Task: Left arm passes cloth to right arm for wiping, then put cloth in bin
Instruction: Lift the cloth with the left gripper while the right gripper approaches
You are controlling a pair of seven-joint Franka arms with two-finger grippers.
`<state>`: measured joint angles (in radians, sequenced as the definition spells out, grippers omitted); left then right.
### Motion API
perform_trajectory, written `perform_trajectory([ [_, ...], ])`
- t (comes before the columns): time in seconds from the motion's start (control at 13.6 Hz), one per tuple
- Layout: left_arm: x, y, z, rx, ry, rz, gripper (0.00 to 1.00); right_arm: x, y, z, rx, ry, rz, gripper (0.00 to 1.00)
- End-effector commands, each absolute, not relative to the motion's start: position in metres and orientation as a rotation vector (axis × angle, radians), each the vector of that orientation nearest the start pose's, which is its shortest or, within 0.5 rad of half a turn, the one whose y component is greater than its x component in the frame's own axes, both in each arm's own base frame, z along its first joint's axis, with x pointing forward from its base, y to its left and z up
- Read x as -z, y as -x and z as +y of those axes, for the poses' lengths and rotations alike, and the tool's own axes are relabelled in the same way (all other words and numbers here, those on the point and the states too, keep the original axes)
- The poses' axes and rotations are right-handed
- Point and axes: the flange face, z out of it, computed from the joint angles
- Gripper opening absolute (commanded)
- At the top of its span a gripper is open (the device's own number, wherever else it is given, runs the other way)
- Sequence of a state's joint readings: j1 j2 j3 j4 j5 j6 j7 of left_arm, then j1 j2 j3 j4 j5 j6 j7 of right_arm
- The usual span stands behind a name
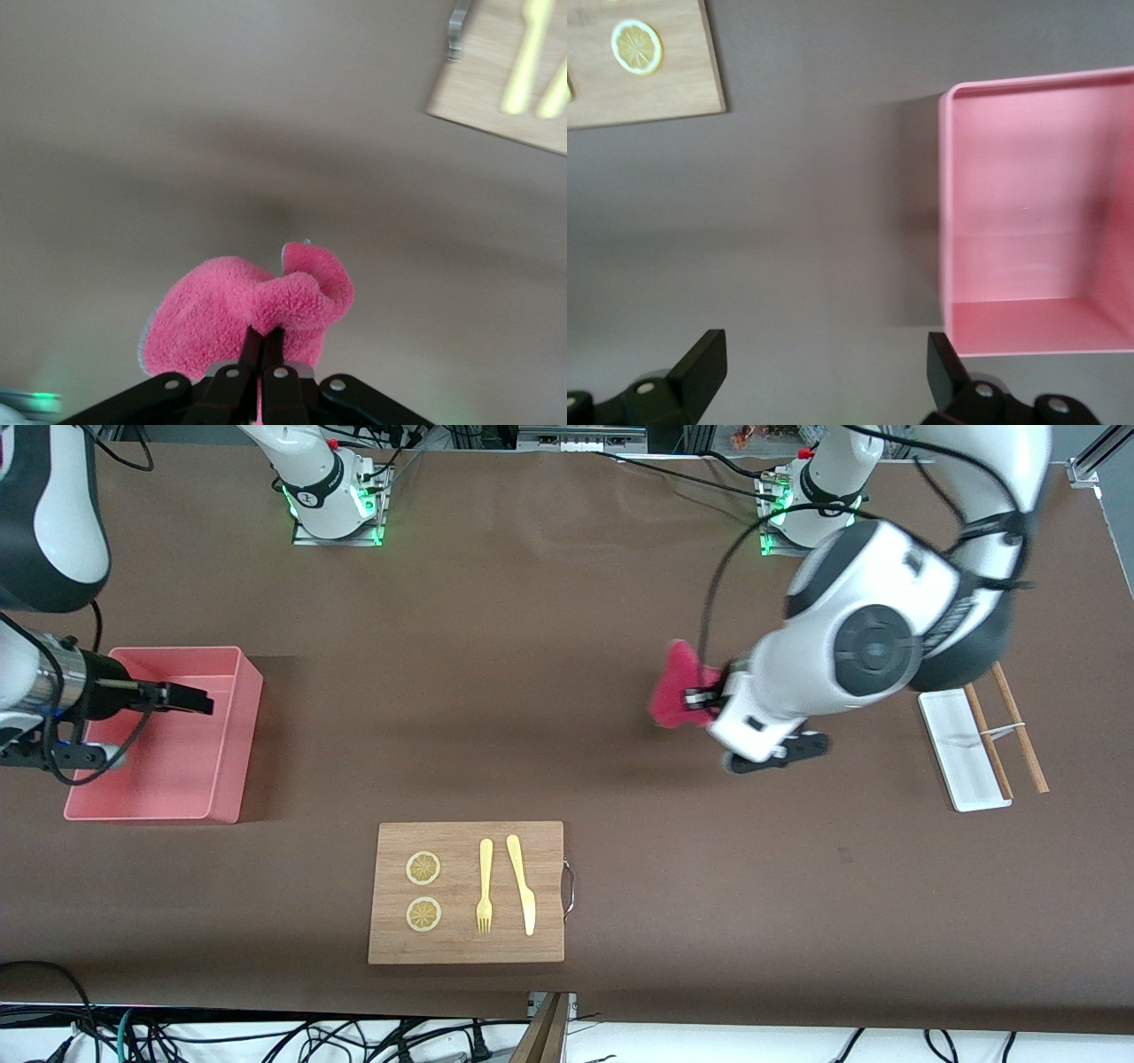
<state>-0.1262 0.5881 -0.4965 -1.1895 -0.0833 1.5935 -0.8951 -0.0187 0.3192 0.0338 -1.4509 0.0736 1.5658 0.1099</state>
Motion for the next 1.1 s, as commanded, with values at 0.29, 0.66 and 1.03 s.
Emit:
perform_trajectory([
  [0.29, -0.458, -0.616, -0.464, -0.857, 3.451, -1.271, 0.00, -0.461, -0.652, 0.082, -0.303, 2.958, 0.417, 1.00],
  [0.66, -0.452, -0.599, -0.524, -1.069, 3.473, -1.697, 0.00, -0.452, -0.653, 0.127, -0.363, 2.794, 0.654, 1.00],
  [1.03, -0.443, -0.603, -0.530, -1.157, 3.412, -1.926, 0.00, -0.441, -0.649, 0.141, -0.465, 2.682, 0.829, 1.00],
])
